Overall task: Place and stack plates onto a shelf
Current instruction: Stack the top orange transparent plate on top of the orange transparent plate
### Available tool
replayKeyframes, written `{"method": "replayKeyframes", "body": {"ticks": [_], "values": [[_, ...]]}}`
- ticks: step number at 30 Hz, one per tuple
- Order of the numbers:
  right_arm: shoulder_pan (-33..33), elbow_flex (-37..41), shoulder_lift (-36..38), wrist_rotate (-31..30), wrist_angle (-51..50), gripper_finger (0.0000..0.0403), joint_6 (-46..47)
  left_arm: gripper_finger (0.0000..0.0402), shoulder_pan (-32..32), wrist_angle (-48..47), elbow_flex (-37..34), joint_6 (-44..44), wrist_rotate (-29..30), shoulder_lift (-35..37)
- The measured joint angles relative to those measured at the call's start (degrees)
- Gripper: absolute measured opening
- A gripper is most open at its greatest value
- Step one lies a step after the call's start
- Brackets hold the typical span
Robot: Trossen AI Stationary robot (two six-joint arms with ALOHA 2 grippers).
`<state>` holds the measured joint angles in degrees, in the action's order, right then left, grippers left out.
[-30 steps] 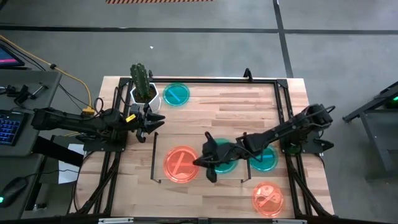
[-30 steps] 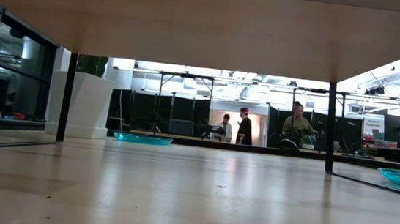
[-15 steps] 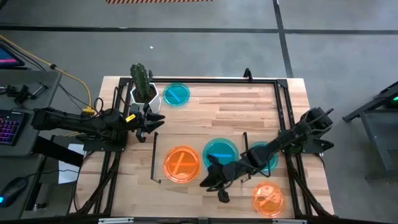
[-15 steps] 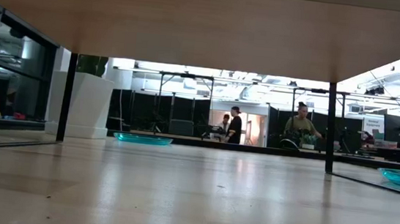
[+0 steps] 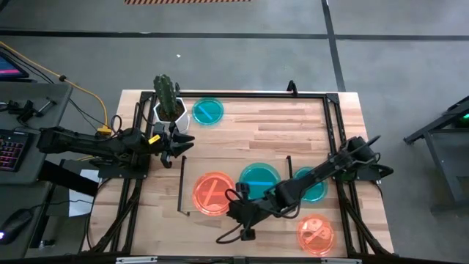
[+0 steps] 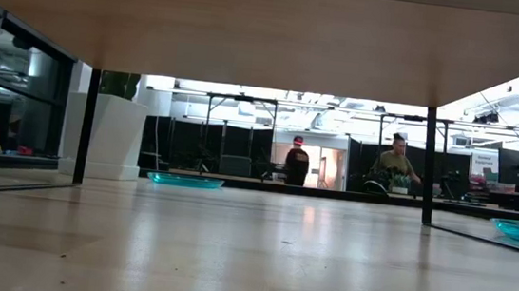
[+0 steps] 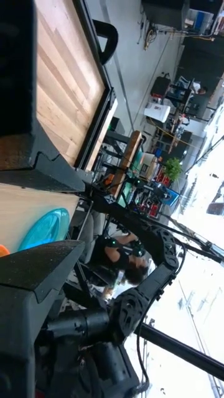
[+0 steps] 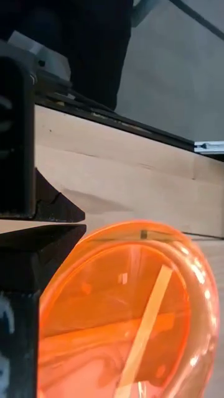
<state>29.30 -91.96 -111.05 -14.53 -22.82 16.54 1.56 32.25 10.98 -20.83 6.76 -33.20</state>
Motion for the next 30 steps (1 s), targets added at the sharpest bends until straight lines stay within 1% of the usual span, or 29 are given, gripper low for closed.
{"method": "replayKeyframes", "body": {"ticks": [7, 11, 16, 30], "values": [[0.0, -0.8, -0.4, 1.2, -0.6, 0.0000, -0.5, 0.0129, 0.0, -0.1, 0.0, 0.0, 0.0, 0.0], [0.0, -0.8, -0.4, 2.9, -0.5, 0.0000, -0.5, 0.0129, 0.0, 0.1, 0.0, 0.0, 0.0, 0.0], [-0.4, -0.8, -0.4, 2.8, -0.7, 0.0000, -2.6, 0.0129, 0.0, 0.2, 0.0, 0.0, 0.0, 0.0], [-3.2, -0.8, -0.4, 2.7, -0.9, 0.0000, -3.8, 0.0129, 0.0, 0.2, 0.0, 0.0, 0.0, 0.0]]}}
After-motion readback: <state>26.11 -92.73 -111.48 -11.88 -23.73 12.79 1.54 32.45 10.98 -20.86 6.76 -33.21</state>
